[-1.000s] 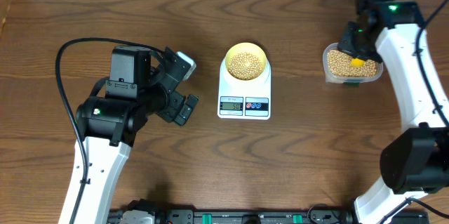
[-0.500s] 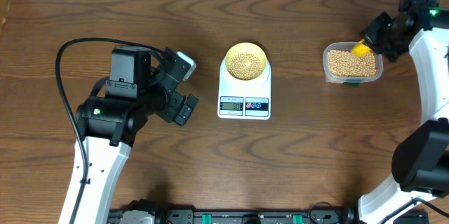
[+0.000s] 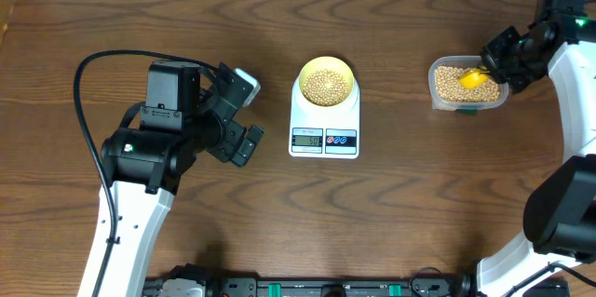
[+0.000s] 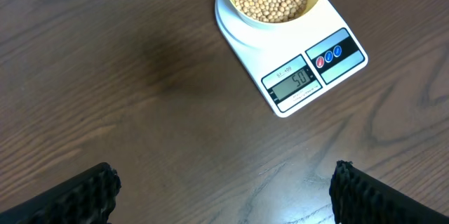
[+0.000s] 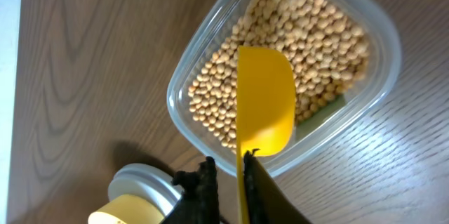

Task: Scoop item into bowl and weigh 50g on scale
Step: 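Lower the yellow scoop into the clear tub with the right gripper, then release the scoop in the tub and lift the right gripper away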

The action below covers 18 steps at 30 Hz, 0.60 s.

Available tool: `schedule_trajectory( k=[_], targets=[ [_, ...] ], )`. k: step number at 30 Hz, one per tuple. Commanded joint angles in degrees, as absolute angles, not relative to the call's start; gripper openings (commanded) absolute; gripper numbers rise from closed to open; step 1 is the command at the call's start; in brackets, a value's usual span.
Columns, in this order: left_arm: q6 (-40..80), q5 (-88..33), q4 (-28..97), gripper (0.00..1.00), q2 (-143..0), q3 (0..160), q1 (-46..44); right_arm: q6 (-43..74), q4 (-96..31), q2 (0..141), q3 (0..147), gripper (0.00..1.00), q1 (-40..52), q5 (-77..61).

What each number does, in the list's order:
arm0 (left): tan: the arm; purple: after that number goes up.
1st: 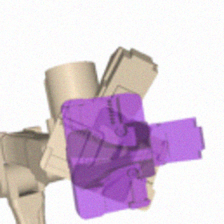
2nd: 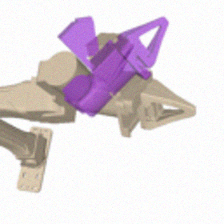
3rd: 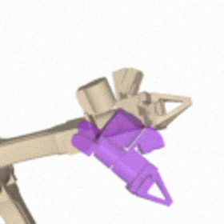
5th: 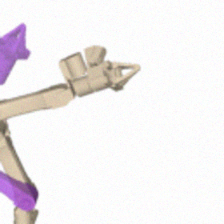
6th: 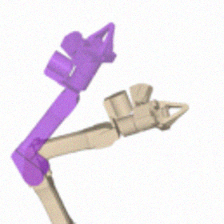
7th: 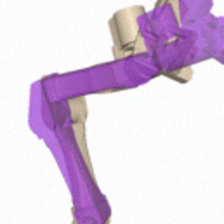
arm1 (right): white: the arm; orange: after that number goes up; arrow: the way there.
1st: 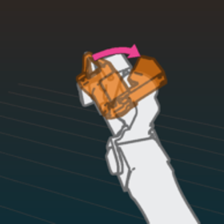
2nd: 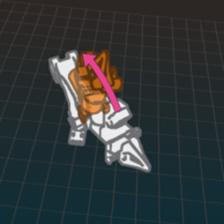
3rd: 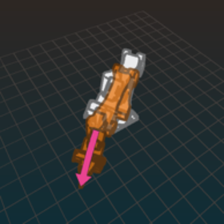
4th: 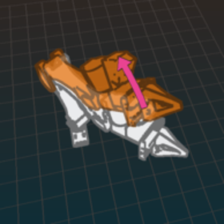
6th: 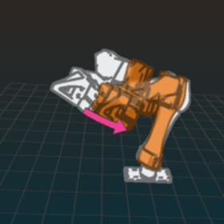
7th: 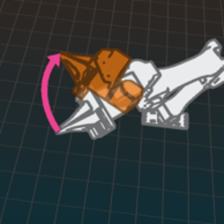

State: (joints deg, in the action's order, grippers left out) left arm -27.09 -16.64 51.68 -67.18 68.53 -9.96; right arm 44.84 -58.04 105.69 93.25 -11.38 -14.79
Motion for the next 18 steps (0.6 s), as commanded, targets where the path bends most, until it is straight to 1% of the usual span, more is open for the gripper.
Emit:
schedule_trajectory(
  k=[1, 3, 6, 9, 18],
  targets=[
    [-27.8, -17.5, 51.8, 0.98, -67.4, 68.5, -9.7, 44.1, -58.0, 105.0, 92.9, 0.18, -11.6, -15.2],
    [-27.8, -17.5, 51.8, 0.98, -67.4, 68.5, -9.7, 43.0, -58.3, 105.0, 92.9, 0.25, -11.6, -15.2],
    [-27.8, -17.5, 51.9, 0.98, -67.4, 68.5, -9.7, 42.5, -59.8, 105.0, 92.9, 0.32, -11.7, -15.1],
    [-27.8, -17.5, 51.9, 0.98, -67.4, 68.5, -9.7, 41.9, -60.5, 105.0, 92.9, 0.41, -11.8, -14.7],
    [-27.8, -17.5, 51.9, 0.98, -67.4, 68.5, -9.7, 41.1, -61.0, 105.0, 90.7, 0.47, -11.8, -12.4]
  ],
)
